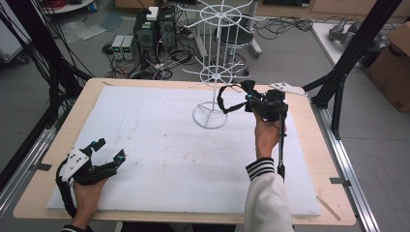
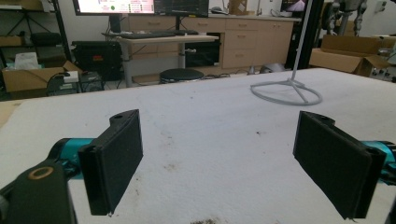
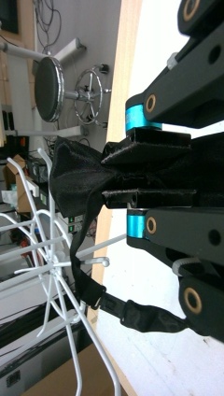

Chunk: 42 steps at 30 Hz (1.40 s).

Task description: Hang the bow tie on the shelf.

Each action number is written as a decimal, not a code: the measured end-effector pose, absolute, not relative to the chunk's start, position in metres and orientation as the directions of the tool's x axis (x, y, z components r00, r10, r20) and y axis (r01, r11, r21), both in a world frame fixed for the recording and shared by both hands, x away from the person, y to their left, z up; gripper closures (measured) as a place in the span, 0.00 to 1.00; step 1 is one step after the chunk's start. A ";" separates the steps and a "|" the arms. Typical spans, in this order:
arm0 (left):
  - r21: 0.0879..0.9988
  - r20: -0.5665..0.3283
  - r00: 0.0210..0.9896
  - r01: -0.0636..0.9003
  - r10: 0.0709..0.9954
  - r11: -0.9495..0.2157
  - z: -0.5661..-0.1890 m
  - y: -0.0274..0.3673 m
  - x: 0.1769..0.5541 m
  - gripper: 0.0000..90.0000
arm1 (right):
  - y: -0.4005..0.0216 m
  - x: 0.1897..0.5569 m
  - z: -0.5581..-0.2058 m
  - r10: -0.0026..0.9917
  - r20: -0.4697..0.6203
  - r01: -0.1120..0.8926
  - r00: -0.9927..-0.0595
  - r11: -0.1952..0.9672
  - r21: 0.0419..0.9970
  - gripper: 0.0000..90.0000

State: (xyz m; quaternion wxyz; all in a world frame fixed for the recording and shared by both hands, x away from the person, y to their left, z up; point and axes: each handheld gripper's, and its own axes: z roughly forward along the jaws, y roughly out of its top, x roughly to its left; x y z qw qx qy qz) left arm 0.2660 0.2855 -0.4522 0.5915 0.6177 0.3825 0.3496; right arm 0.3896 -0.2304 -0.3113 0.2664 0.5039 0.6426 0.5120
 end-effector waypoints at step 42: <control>0.998 0.008 0.472 0.047 0.881 -0.034 -0.452 0.283 0.265 0.18 | -0.229 0.279 -0.412 0.850 -0.010 0.170 -0.527 0.116 0.979 0.11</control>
